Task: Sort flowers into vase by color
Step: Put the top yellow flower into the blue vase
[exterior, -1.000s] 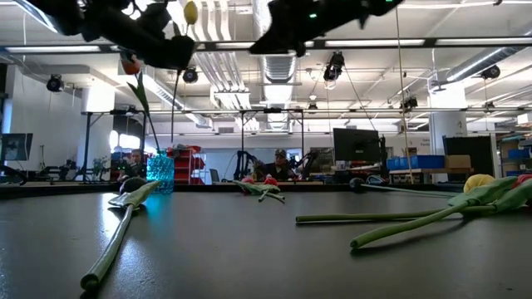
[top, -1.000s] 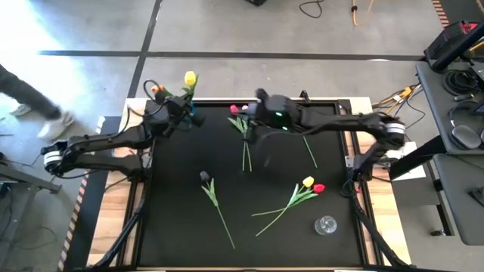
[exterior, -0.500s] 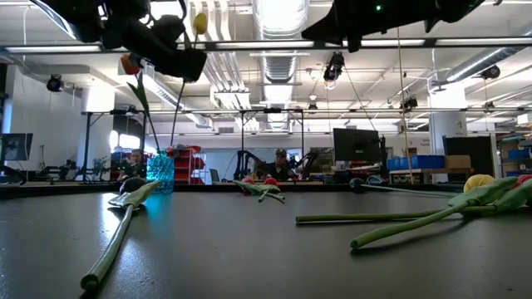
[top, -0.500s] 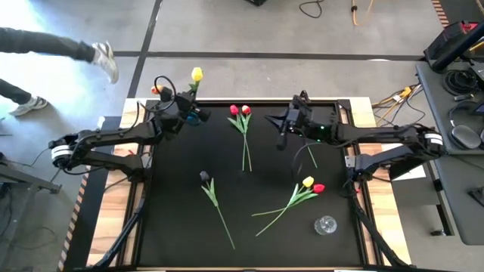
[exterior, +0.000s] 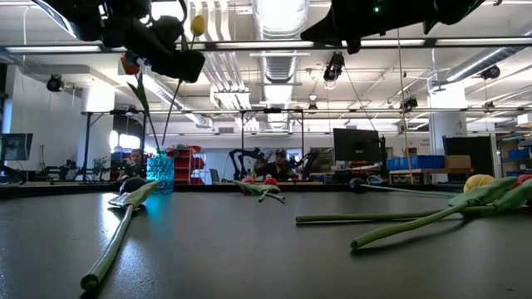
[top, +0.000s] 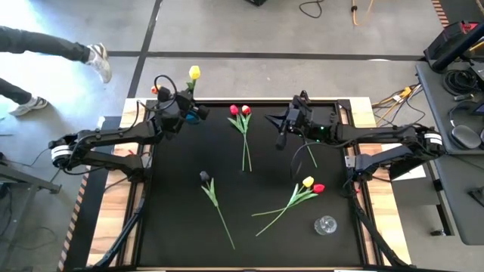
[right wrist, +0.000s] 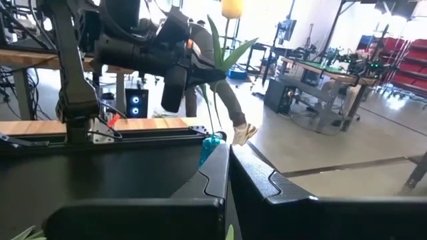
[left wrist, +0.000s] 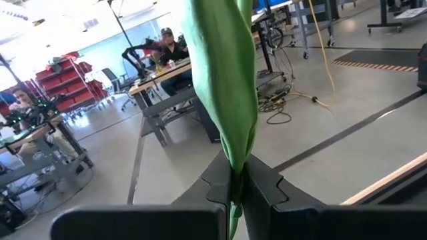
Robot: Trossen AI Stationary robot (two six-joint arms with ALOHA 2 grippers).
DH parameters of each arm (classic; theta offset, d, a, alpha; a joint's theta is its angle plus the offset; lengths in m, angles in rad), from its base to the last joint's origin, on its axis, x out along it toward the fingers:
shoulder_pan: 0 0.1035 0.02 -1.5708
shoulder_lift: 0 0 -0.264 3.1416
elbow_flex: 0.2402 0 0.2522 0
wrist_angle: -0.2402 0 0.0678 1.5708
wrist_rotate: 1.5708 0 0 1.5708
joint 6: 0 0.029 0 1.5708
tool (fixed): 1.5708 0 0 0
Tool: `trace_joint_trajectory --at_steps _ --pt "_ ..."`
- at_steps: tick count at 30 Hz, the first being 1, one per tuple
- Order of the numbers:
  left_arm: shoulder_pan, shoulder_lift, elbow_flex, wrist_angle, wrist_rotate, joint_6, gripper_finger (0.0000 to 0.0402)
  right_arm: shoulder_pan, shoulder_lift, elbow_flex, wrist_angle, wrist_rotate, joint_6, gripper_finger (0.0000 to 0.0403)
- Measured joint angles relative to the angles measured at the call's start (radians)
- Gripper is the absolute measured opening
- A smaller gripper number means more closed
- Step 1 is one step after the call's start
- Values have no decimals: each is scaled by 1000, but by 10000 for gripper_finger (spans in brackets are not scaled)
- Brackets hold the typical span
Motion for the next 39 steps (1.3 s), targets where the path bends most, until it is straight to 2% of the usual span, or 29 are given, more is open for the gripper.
trace_joint_trajectory --at_steps 13,22,32,39 --pt "2 0 0 -40 0 -65 0 0 0 0 0 0 0 9" --pt "60 0 0 -79 0 -99 0 0 0 0 0 0 0 9" --pt "135 0 0 -77 1 -95 43 0 0 0 0 0 1 9" --pt "169 0 0 -93 53 -99 62 0 0 0 0 0 1 9"
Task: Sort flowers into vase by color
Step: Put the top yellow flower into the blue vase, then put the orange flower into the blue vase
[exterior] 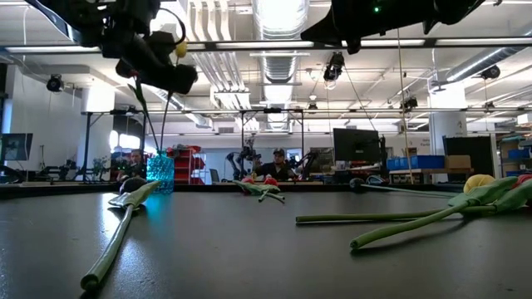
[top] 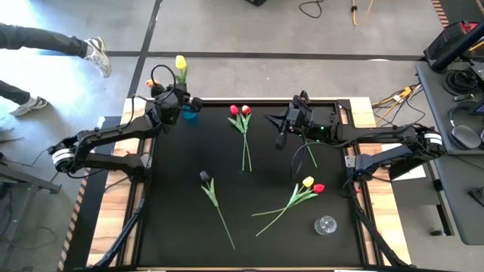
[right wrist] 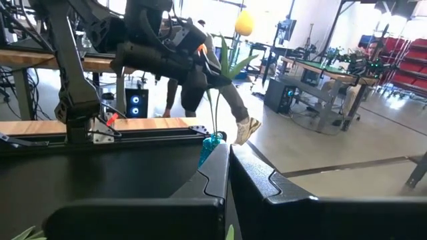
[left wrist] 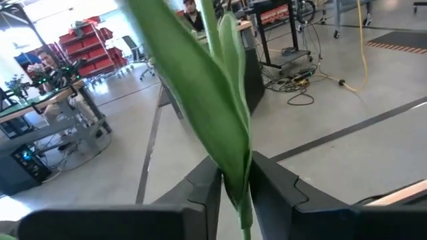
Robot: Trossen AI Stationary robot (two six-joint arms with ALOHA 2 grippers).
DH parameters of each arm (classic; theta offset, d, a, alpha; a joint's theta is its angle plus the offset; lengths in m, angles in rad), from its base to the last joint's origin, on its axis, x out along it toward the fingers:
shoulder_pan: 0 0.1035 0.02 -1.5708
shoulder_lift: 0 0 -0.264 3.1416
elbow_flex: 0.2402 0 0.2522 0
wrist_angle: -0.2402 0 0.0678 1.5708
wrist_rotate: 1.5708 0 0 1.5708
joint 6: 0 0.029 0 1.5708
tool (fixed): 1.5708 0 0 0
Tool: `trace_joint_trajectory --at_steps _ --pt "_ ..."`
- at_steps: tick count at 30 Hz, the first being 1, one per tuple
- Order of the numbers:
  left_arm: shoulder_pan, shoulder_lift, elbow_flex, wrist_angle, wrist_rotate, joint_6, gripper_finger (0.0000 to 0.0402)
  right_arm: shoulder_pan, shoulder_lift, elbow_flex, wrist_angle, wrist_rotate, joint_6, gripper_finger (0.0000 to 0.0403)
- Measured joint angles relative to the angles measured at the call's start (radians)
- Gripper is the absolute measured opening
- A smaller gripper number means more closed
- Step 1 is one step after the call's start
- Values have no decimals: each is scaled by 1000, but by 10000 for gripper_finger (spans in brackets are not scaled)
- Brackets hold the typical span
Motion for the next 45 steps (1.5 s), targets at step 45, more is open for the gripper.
trace_joint_trajectory --at_steps 45 --pt "-113 6 -1 -147 9 72 170 0 1 1 -27 0 -1 9"
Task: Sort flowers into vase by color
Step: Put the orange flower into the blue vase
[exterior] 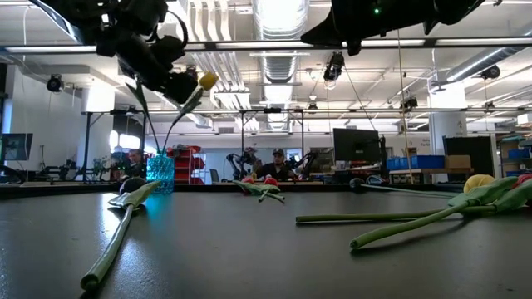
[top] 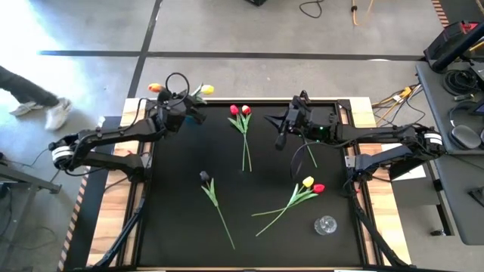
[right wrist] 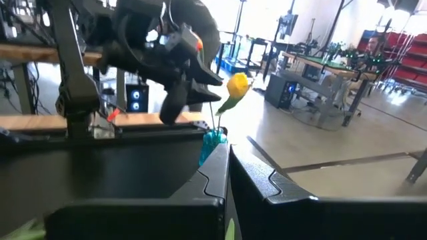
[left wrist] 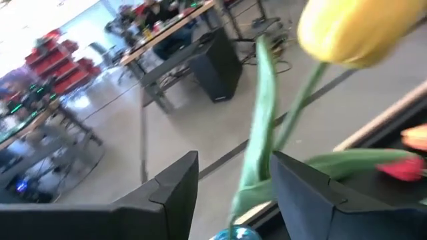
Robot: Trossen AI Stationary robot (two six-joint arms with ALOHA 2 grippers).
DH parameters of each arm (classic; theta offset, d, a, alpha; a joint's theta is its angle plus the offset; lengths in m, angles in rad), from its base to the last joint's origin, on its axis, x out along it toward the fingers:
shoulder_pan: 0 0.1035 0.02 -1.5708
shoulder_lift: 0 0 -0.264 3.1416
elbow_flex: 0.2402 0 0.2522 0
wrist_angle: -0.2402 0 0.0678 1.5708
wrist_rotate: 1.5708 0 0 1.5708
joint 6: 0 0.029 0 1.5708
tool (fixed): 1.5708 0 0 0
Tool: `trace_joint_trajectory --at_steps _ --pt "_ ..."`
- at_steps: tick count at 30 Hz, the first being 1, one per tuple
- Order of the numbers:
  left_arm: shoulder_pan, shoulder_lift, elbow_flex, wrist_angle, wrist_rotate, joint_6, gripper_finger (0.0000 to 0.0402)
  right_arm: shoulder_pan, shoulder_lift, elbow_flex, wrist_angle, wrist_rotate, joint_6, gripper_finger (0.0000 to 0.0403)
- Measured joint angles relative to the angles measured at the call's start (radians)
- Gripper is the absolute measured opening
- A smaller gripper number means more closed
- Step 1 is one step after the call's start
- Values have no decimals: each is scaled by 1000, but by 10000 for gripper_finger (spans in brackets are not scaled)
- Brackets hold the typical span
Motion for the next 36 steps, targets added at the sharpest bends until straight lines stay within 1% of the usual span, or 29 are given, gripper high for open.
trace_joint_trajectory --at_steps 8,13,20,23,27,30,32,34,36 --pt "-111 -60 -61 59 72 33 170 0 -4 0 -52 0 -5 9" --pt "-183 -122 -124 61 205 23 170 0 -4 0 -84 0 14 9" --pt "-324 -216 -252 74 408 -24 166 13 -4 0 -220 2 77 9" --pt "-393 -249 -315 111 421 -35 161 28 11 0 -233 2 102 9" --pt "-464 -294 -400 217 421 -36 155 51 66 -1 -234 15 113 10" --pt "-492 -330 -458 308 428 -17 148 67 132 -1 -209 28 109 17" --pt "-493 -355 -492 365 464 -12 142 73 189 -1 -170 28 113 28" --pt "-493 -384 -518 365 522 -33 134 74 249 0 -119 31 135 44" --pt "-494 -411 -535 367 566 -78 123 74 313 16 -67 83 204 65"
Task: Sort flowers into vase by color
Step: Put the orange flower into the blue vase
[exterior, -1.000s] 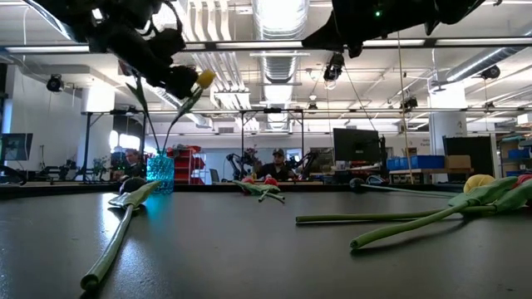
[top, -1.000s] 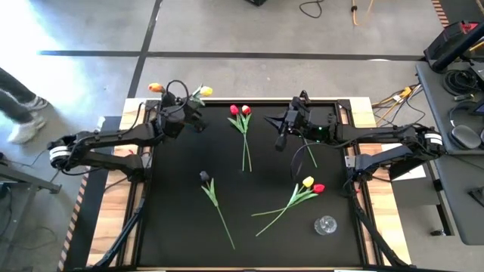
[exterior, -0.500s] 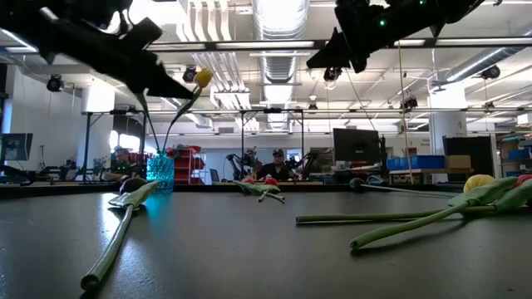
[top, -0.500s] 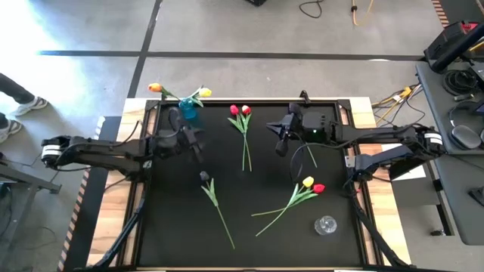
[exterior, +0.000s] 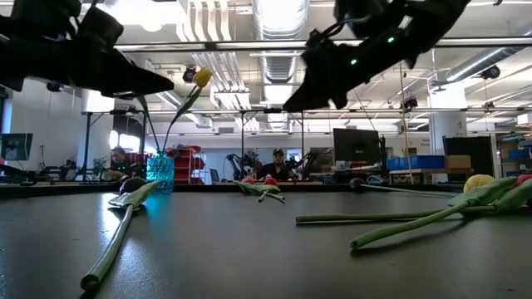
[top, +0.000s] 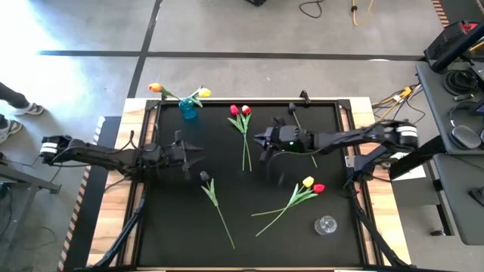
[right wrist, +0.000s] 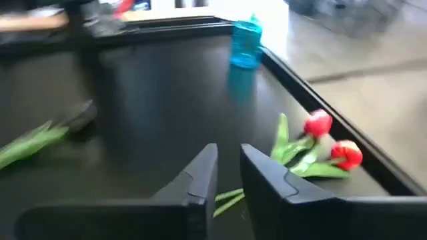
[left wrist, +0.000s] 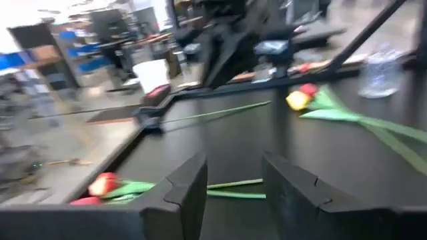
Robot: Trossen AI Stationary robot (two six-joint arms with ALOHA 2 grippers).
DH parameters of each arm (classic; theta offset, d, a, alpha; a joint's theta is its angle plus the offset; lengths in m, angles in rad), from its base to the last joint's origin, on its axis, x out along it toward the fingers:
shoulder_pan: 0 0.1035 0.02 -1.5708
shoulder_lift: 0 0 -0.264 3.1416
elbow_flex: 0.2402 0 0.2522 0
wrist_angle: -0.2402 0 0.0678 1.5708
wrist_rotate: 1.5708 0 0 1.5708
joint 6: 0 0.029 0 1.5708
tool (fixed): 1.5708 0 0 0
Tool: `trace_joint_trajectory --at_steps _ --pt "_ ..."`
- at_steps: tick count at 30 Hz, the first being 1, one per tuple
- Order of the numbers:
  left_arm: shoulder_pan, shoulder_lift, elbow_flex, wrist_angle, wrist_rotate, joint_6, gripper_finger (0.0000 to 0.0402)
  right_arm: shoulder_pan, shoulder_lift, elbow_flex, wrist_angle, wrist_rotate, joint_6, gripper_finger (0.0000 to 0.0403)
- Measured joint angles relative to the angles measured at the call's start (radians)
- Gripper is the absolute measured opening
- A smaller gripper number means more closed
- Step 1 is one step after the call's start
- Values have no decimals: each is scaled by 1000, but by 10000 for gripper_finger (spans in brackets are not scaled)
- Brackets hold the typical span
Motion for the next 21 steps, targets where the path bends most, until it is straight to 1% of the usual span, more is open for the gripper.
trace_joint_trajectory --at_steps 3,4,5,7,9,12,17,21 --pt "0 -37 -27 4 10 -70 105 -17 94 62 -19 153 127 101" --pt "0 -48 -35 0 10 -86 99 -28 124 93 -44 189 159 113" --pt "0 -57 -42 -1 10 -100 92 -44 152 131 -84 201 193 125" --pt "0 -72 -49 2 10 -123 78 -83 207 225 -198 185 282 147" --pt "0 -83 -53 3 10 -134 65 -127 269 329 -321 135 359 165" --pt "0 -90 -54 3 10 -133 46 -187 373 485 -470 67 417 181" --pt "0 -89 -54 0 10 -129 31 -259 546 704 -649 -58 469 187" --pt "0 -88 -54 0 10 -132 25 -285 664 860 -793 -64 486 187"
